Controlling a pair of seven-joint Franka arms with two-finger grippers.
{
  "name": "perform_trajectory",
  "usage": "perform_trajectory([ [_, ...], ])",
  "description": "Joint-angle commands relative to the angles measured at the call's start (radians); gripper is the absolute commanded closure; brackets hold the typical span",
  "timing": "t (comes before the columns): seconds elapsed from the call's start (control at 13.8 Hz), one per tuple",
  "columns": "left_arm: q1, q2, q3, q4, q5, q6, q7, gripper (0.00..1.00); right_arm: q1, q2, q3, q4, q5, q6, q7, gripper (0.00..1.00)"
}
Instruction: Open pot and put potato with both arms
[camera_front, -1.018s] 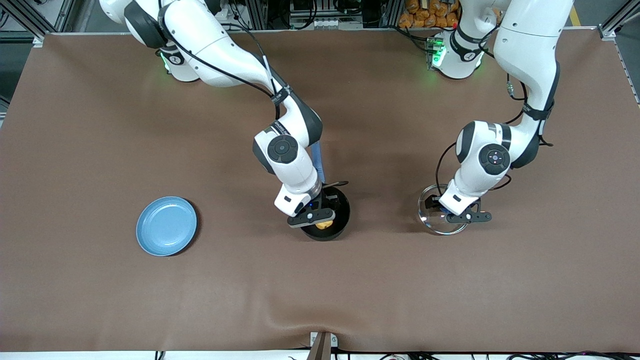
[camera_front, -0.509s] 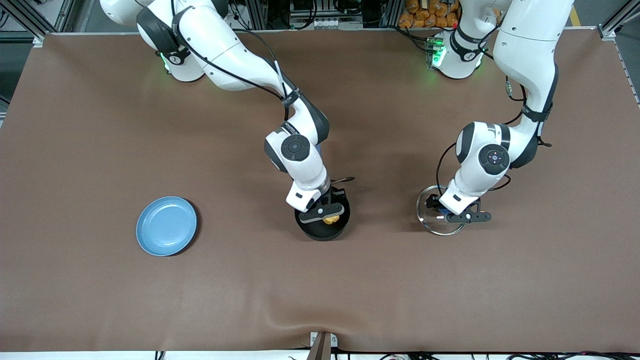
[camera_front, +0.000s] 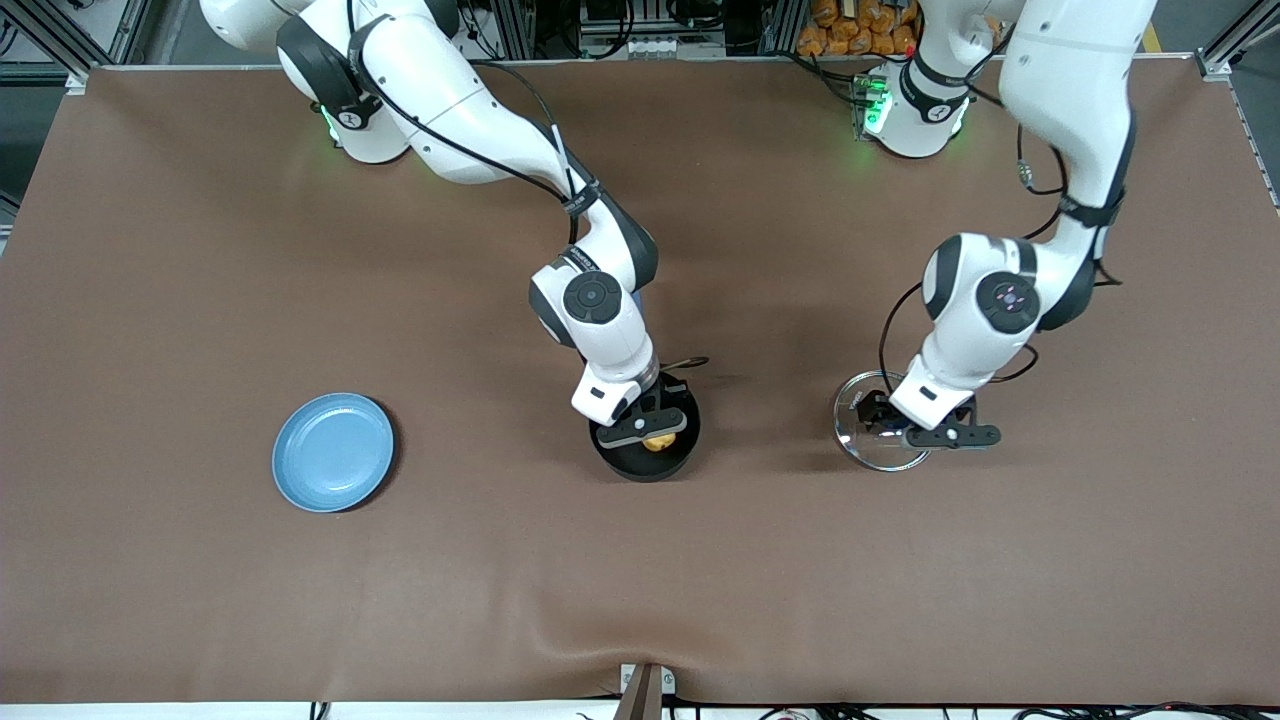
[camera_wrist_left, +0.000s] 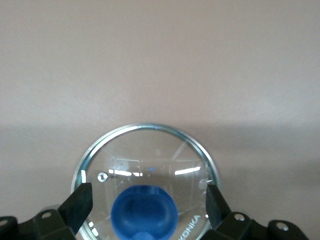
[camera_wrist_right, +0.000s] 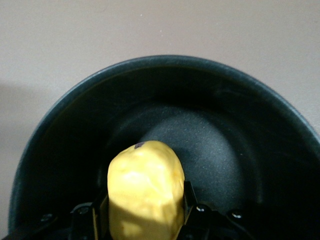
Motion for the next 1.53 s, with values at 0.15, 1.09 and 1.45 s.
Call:
perform_trajectory([
  [0.15,0.015,-0.238,0.003,-0.013,-0.003,-0.232,0.012,0.00,-0.006,0.009,-0.009,0.029,-0.016,-0.006,0.012,0.00],
  [1.09,0.121,-0.473,0.003,0.377,0.005,-0.926,0.063,0.00,-0.053,-0.348,-0.243,0.023,-0.013,-0.486,0.011,0.00],
  [1.45,0.129,-0.449,-0.001,0.470,0.005,-1.009,0.101,0.00,-0.078,-0.479,-0.380,0.006,-0.013,-0.723,-0.156,0.00],
])
